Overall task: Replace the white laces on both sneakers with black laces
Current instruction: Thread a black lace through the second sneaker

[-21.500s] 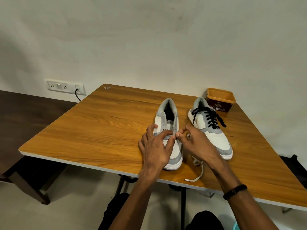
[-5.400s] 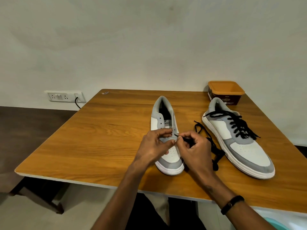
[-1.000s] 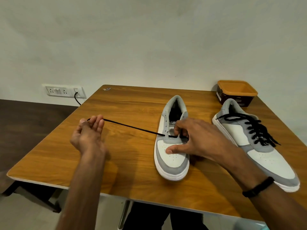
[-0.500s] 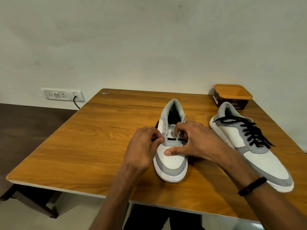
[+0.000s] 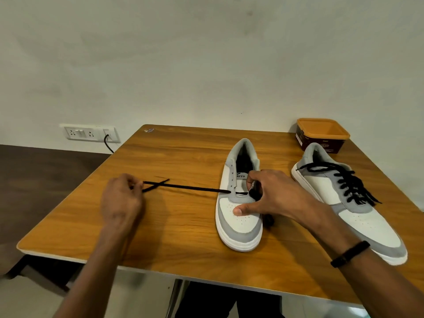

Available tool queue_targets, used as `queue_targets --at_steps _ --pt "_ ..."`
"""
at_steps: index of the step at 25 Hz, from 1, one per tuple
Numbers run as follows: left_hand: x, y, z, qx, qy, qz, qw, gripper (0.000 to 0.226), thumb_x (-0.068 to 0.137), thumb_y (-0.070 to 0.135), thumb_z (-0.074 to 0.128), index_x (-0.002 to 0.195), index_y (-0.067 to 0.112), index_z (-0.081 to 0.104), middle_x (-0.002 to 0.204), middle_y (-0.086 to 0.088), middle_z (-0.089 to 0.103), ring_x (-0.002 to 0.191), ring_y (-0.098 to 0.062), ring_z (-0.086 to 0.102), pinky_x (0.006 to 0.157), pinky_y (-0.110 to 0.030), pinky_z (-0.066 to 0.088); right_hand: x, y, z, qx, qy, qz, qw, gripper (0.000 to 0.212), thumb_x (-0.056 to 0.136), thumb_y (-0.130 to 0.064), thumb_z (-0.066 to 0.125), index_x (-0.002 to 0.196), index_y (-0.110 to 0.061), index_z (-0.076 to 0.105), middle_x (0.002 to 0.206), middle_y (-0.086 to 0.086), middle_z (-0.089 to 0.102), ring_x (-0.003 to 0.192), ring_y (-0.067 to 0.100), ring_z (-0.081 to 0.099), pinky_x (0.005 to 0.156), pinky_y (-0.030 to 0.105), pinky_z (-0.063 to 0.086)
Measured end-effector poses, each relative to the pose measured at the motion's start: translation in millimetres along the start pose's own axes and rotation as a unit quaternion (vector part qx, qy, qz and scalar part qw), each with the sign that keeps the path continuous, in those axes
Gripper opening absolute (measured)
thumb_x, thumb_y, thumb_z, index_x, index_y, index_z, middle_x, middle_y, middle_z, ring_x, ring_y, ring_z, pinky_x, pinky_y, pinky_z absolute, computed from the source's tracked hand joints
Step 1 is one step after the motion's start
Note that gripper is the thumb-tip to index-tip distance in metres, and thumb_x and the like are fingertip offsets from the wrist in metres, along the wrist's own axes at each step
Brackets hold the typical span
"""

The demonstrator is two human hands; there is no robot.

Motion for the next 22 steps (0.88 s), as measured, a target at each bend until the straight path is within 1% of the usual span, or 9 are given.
queue_targets --at_steps 2,4,6,9,12,14,15,18,22 --pt "-12 33 18 0.032 -0.034 0.087 0.995 0.031 0.100 0.037 0.067 0.126 0.023 0.066 0.142 -0.012 0.053 0.129 -0.032 0.049 0.104 -0.046 0.048 -4 -1 1 0.016 0.007 -0.008 1.000 0.073 0.062 -0.083 0.078 0.119 -0.041 0.058 0.107 -0.019 0.055 0.093 0.004 0.055 0.077 0.032 0.055" --pt "-37 81 40 0.004 -0.110 0.211 0.971 0.034 0.102 0.048 0.060 0.132 0.031 0.063 0.144 0.000 0.053 0.135 -0.022 0.045 0.107 -0.043 0.048 -11 1 1 0.069 0.028 -0.020 0.997 0.060 0.072 -0.068 0.082 0.122 -0.041 0.061 0.102 -0.020 0.058 0.090 0.004 0.057 0.072 0.028 0.053" --pt "-67 113 59 -0.072 -0.202 0.278 0.936 0.028 0.104 0.051 0.054 0.121 0.031 0.065 0.121 0.009 0.065 0.113 -0.004 0.056 0.091 -0.025 0.050 -22 8 4 0.155 0.057 -0.036 0.986 0.048 0.083 -0.052 0.083 0.126 -0.044 0.063 0.098 -0.014 0.062 0.090 0.007 0.063 0.077 0.035 0.059" --pt "-82 119 70 -0.163 -0.217 0.295 0.916 0.016 0.103 0.042 0.062 0.100 0.026 0.062 0.082 0.009 0.065 0.073 -0.004 0.058 0.063 -0.018 0.044 -39 23 2 0.285 0.107 -0.038 0.952 0.032 0.096 -0.030 0.075 0.126 -0.040 0.068 0.092 -0.010 0.072 0.092 0.010 0.072 0.085 0.039 0.064" --pt "-81 116 73 -0.164 -0.194 0.311 0.916 0.020 0.103 0.043 0.060 0.096 0.024 0.061 0.074 0.009 0.060 0.065 -0.007 0.054 0.058 -0.020 0.041 -55 43 -14 0.318 0.170 0.038 0.932 0.018 0.100 -0.019 0.069 0.115 -0.026 0.075 0.085 -0.008 0.075 0.074 0.010 0.073 0.063 0.025 0.062" --pt "-80 116 75 -0.158 -0.176 0.304 0.923 0.022 0.103 0.047 0.057 0.097 0.026 0.061 0.072 0.008 0.060 0.062 -0.008 0.053 0.055 -0.024 0.040 -67 61 -29 0.183 0.260 0.100 0.943 0.020 0.099 -0.018 0.070 0.117 -0.024 0.075 0.104 -0.007 0.074 0.079 0.008 0.069 0.058 0.015 0.050" --pt "-81 115 76 -0.152 -0.167 0.294 0.929 0.023 0.104 0.048 0.056 0.097 0.027 0.061 0.070 0.008 0.060 0.060 -0.008 0.052 0.053 -0.023 0.038 -72 67 -36 0.066 0.293 0.127 0.945 0.024 0.098 -0.019 0.070 0.121 -0.022 0.074 0.113 0.000 0.072 0.085 0.011 0.068 0.060 0.019 0.048" --pt "-79 112 75 -0.150 -0.148 0.263 0.941 0.024 0.104 0.048 0.058 0.096 0.026 0.061 0.063 0.005 0.060 0.053 -0.008 0.051 0.050 -0.018 0.031 -79 68 -35 -0.172 0.203 0.212 0.940 0.044 0.095 -0.027 0.071 0.138 -0.022 0.060 0.136 0.013 0.054 0.112 0.031 0.063 0.074 0.040 0.056" --pt "-81 114 73 -0.163 -0.166 0.242 0.942 0.021 0.103 0.044 0.061 0.094 0.025 0.062 0.059 0.002 0.059 0.047 -0.007 0.046 0.045 -0.020 0.033 -71 37 -28 -0.169 0.186 0.116 0.961 0.065 0.090 -0.041 0.078 0.148 -0.028 0.052 0.162 0.009 0.036 0.147 0.033 0.035 0.112 0.051 0.041"
Point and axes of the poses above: each hand's wrist, its own x-axis towards the middle knuckle, its own z-axis out of the palm, y = z × x, the point moved 4 cm from there along x, towards the middle knuckle
